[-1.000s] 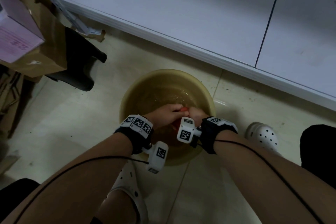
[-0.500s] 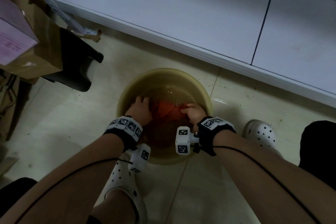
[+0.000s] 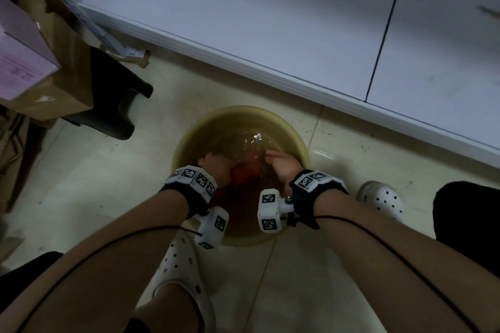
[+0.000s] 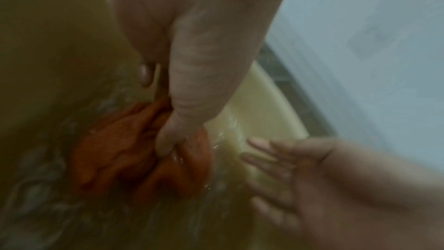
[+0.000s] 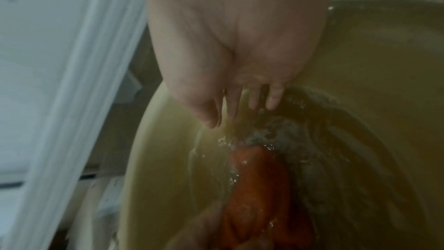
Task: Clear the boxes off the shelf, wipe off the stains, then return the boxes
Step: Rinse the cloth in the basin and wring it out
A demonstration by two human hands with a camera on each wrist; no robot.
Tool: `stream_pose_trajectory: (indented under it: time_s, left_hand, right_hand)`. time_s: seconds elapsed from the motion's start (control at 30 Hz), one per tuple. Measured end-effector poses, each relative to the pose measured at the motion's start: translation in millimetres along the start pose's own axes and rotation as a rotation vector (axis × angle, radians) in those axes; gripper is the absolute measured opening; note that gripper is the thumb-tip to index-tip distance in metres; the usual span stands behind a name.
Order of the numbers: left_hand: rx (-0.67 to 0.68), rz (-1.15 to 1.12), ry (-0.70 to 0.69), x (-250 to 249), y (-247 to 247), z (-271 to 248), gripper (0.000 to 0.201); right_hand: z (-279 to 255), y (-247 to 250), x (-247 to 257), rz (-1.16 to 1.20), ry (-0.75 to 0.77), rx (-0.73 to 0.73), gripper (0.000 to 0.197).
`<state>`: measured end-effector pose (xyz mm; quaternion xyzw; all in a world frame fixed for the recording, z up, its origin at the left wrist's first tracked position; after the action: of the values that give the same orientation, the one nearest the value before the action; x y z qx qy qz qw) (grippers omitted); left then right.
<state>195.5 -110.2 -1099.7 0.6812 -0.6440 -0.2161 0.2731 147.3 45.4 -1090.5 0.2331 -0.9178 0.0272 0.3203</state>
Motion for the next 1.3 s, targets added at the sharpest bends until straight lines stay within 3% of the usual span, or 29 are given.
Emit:
stream_pose_trajectory:
  time_s: [0.1,0.17,0.27,0.33,0.5,0.6,0.7,0.83,0.9,0.97,1.07,1.13,1.3]
  left_hand:
    - [0.069,-0.257,-0.127,7.0,23.2,-20.8,0.041]
    - [0.16,-0.583,-0.155,11.1,36.7,-38.3,0.033]
    - [0.278,-1.083,-0.209,10.1,55.0,-68.4,0.026]
    - [0.292,-1.276,-0.27,8.3,65.6,-85.2,0.025]
    - [0.168,-1.524,-0.295,11.9,79.6,-114.3,0.026]
    - [-0.001,-1.633,-0.212,13.0,86.5,-130.6,0.026]
    - [-0.211,-1.56,-0.12,17.0,91.6,-143.3,0.024]
    - [-0.556,-0.985,-0.065,19.5,108.3,-167.8,0.023]
    - [-0.623,-0.743,-0.101,15.7,114.5,-179.3,0.026]
    - [-0.612,-0.591,-0.159,11.9,115.7,-189.2,0.027]
    - [-0.561,-0.557,-0.221,12.6,116.2,-205.1,0.03]
    - [-0.548,-0.589,-0.233,16.7,117.9,-213.7,0.03]
    - [-0.677,-0.881,-0.153,28.4,115.8,-216.7,0.025]
  right_hand:
    - [-15.5,-2.5,12.7,-0.008,0.039,0.054,0.033]
    - [-26.1,-6.1,21.0,-0.047,0.062,0.102,0.035]
    - [-37.6,-13.5,25.5,-0.026,0.063,0.151,0.047]
    - [-40.4,-15.8,23.5,-0.002,0.043,0.135,0.057]
    - [-55.6,-17.6,29.4,0.074,0.058,0.129,0.073]
    - [-94.9,-18.8,48.7,0.221,0.038,0.158,0.062]
    - [-117.7,-23.8,60.1,0.392,0.015,0.253,0.059]
    - [-138.7,-32.8,73.3,0.469,-0.014,0.427,0.072]
    - [-146.0,-32.1,78.6,0.508,-0.022,0.47,0.076]
    - [-159.0,-32.2,83.9,0.525,-0.025,0.512,0.068]
    - [-181.1,-31.8,87.3,0.527,-0.037,0.499,0.035]
    - [-187.5,-30.0,89.3,0.539,-0.029,0.462,0.023]
    - [-196.2,-28.8,96.3,0.419,-0.034,0.394,0.029]
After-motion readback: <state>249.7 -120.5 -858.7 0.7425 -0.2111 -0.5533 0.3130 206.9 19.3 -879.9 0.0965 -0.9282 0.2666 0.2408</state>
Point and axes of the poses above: each hand's wrist, its own z-axis towards the middle knuckle, its own y-axis out of the back of the hand, x = y × z, the point moved 3 cm from there along z, towards the middle knuckle, and after that the axes turned 7 degrees about z, right-handed, at the moved point
